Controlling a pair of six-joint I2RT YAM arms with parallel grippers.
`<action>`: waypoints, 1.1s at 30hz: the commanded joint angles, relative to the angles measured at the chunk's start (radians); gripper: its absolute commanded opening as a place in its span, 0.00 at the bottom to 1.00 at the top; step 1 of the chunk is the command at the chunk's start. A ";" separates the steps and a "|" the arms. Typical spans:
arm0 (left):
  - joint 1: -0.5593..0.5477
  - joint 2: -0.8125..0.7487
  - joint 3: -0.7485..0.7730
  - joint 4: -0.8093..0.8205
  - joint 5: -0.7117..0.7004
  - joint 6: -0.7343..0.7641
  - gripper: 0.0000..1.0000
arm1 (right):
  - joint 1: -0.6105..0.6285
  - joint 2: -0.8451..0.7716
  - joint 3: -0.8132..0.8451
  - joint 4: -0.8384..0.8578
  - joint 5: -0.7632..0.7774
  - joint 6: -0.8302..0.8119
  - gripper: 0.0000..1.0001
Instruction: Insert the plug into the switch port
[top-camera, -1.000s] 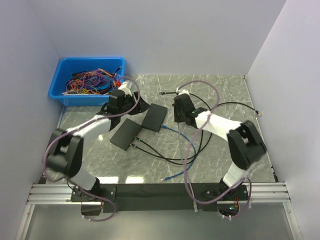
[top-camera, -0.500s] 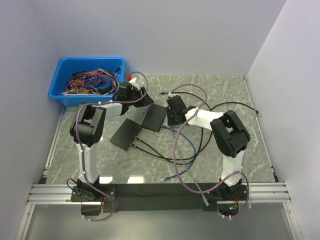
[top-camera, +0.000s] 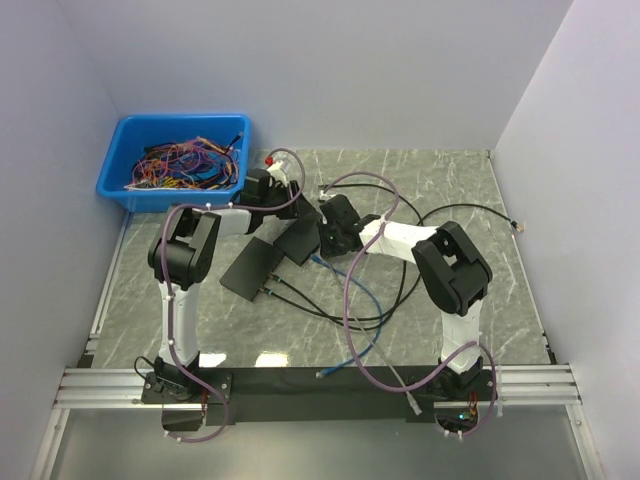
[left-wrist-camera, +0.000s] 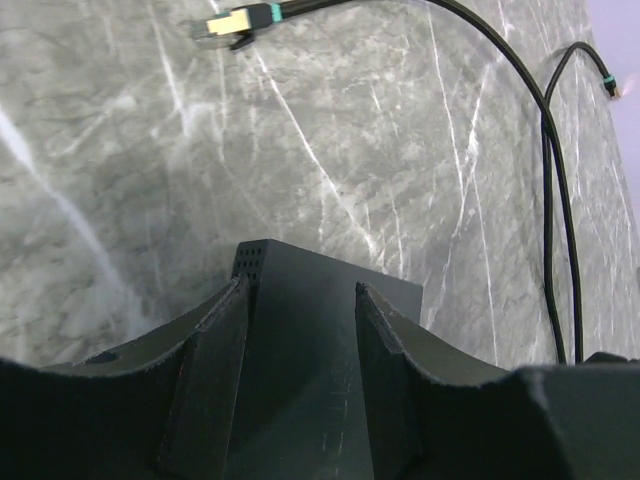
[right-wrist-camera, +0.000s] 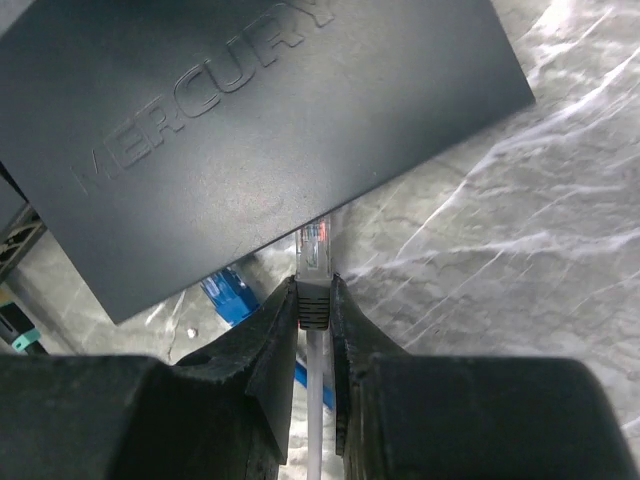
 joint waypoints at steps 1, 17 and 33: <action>-0.043 -0.014 -0.018 0.042 0.083 0.002 0.50 | 0.018 -0.022 0.025 0.047 -0.014 -0.016 0.00; -0.023 -0.080 -0.134 0.034 -0.049 0.031 0.48 | 0.010 -0.010 0.059 -0.033 -0.013 -0.068 0.00; -0.035 -0.102 -0.211 0.100 0.004 0.056 0.45 | 0.029 0.039 0.160 -0.094 -0.095 -0.189 0.00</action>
